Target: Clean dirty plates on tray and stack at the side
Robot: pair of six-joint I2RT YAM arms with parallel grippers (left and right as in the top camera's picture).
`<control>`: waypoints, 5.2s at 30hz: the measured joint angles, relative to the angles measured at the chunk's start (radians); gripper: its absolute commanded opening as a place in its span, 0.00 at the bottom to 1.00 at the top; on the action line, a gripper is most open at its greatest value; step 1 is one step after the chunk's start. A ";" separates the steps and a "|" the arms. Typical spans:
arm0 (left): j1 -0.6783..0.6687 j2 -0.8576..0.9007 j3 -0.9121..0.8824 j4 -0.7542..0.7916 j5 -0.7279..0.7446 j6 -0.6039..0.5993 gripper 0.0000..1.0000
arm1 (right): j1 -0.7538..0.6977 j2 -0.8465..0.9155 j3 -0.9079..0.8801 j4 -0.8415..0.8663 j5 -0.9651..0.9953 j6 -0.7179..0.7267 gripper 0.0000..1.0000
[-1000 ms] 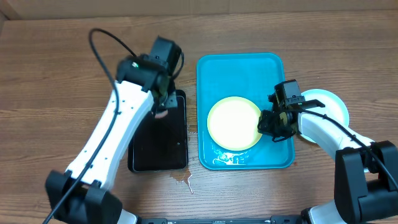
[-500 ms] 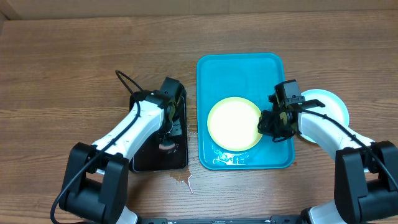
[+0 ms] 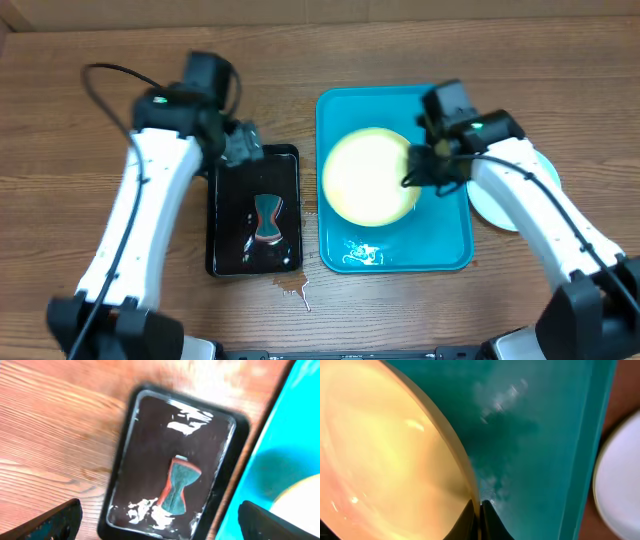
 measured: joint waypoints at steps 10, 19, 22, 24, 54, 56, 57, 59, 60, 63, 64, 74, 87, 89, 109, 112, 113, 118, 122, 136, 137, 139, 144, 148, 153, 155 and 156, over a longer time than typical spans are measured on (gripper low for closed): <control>0.174 -0.089 0.129 -0.078 -0.012 0.042 1.00 | 0.400 -0.011 0.056 0.210 0.262 -0.044 0.04; 0.193 -0.089 0.129 -0.102 -0.019 0.056 1.00 | 0.634 0.004 0.056 0.259 0.614 -0.047 0.04; 0.193 -0.089 0.129 -0.102 -0.019 0.056 1.00 | 0.695 0.004 0.056 0.266 0.713 -0.047 0.04; 0.193 -0.089 0.129 -0.102 -0.019 0.056 1.00 | 0.726 0.004 0.056 0.273 0.763 -0.046 0.04; 0.193 -0.089 0.129 -0.102 -0.019 0.056 1.00 | 0.971 0.004 0.056 0.280 1.213 -0.047 0.04; 0.193 -0.089 0.129 -0.102 -0.019 0.056 1.00 | 0.971 0.004 0.056 0.280 1.217 -0.047 0.04; 0.193 -0.089 0.129 -0.102 -0.019 0.056 1.00 | 0.971 0.004 0.056 0.280 1.217 -0.047 0.04; 0.193 -0.089 0.129 -0.102 -0.019 0.056 1.00 | 0.971 0.004 0.056 0.280 1.218 -0.047 0.04; 0.193 -0.089 0.129 -0.102 -0.019 0.056 1.00 | 0.971 0.004 0.056 0.280 1.219 -0.047 0.04; 0.193 -0.089 0.129 -0.102 -0.019 0.056 1.00 | 0.971 0.004 0.056 0.284 1.221 -0.047 0.04; 0.193 -0.089 0.129 -0.102 -0.019 0.056 1.00 | 0.971 0.004 0.056 0.290 1.221 -0.047 0.04; 0.193 -0.089 0.129 -0.102 -0.019 0.056 1.00 | 0.971 0.004 0.056 0.295 1.223 -0.047 0.04; 0.193 -0.089 0.129 -0.102 -0.019 0.056 1.00 | 0.878 0.004 0.056 0.295 1.175 -0.047 0.04; 0.193 -0.089 0.129 -0.102 -0.019 0.056 1.00 | 0.850 0.004 0.056 0.295 1.149 -0.047 0.04; 0.193 -0.089 0.129 -0.102 -0.019 0.056 1.00 | 0.829 0.004 0.056 0.303 1.095 -0.047 0.04; 0.193 -0.089 0.129 -0.102 -0.019 0.056 1.00 | 0.829 0.004 0.056 0.303 1.094 -0.045 0.04; 0.193 -0.089 0.129 -0.102 -0.019 0.056 1.00 | 0.829 0.004 0.056 0.303 1.094 -0.041 0.04; 0.193 -0.089 0.129 -0.102 -0.019 0.056 1.00 | 0.815 0.004 0.056 0.304 1.071 0.003 0.04; 0.193 -0.089 0.129 -0.102 -0.019 0.056 1.00 | 0.707 0.004 0.056 0.299 0.926 0.068 0.04; 0.193 -0.089 0.129 -0.102 -0.019 0.056 1.00 | -0.276 0.007 0.111 0.101 -0.119 0.227 0.04; 0.193 -0.089 0.129 -0.102 -0.019 0.056 1.00 | -0.351 0.007 0.111 0.067 -0.145 0.230 0.04; 0.193 -0.089 0.129 -0.102 -0.019 0.056 1.00 | -0.486 0.007 0.108 -0.001 -0.178 0.225 0.04; 0.193 -0.089 0.129 -0.102 -0.019 0.056 1.00 | -0.751 0.007 0.018 -0.044 -0.214 0.194 0.04; 0.193 -0.089 0.129 -0.102 -0.019 0.056 1.00 | -0.875 0.007 -0.152 0.038 -0.210 0.182 0.04; 0.193 -0.089 0.129 -0.102 -0.019 0.056 1.00 | -0.961 0.007 -0.348 0.137 -0.210 0.178 0.04; 0.193 -0.089 0.129 -0.102 -0.019 0.056 1.00 | -0.967 0.007 -0.383 0.153 -0.210 0.178 0.04; 0.193 -0.089 0.129 -0.102 -0.019 0.056 1.00 | -0.967 0.007 -0.390 0.158 -0.211 0.178 0.07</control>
